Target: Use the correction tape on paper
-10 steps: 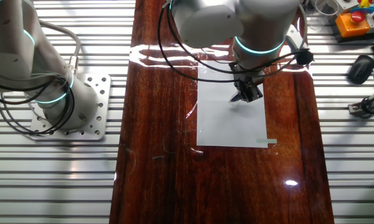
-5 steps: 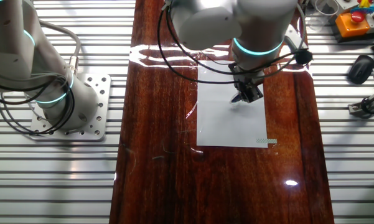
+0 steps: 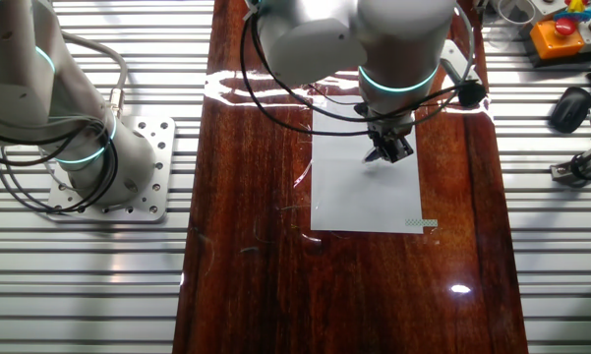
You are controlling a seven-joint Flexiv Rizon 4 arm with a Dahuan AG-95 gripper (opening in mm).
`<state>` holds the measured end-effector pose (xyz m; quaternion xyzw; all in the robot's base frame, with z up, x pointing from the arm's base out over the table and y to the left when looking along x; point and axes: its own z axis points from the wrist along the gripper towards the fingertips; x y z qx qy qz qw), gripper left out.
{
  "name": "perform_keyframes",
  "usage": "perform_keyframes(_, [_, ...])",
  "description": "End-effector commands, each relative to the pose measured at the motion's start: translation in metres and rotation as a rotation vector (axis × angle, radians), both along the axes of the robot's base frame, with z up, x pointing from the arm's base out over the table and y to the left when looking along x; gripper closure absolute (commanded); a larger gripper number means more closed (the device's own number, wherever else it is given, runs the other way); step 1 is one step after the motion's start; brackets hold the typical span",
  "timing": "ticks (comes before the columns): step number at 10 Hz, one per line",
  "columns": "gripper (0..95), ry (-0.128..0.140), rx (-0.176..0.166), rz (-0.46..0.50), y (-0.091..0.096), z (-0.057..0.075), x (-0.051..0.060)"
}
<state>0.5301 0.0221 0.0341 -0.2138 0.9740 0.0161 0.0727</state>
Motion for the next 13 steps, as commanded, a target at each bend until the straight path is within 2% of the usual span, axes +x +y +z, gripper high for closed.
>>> perform_keyframes(1, [95.0, 0.001, -0.002, 0.004, 0.000, 0.001, -0.001])
perform_keyframes(7, [95.0, 0.002, -0.001, 0.006, 0.000, 0.001, -0.003])
perform_keyframes(10, [95.0, -0.005, -0.005, 0.007, 0.000, -0.001, -0.005])
perform_keyframes(13, [95.0, -0.014, -0.011, 0.011, 0.000, -0.010, -0.003])
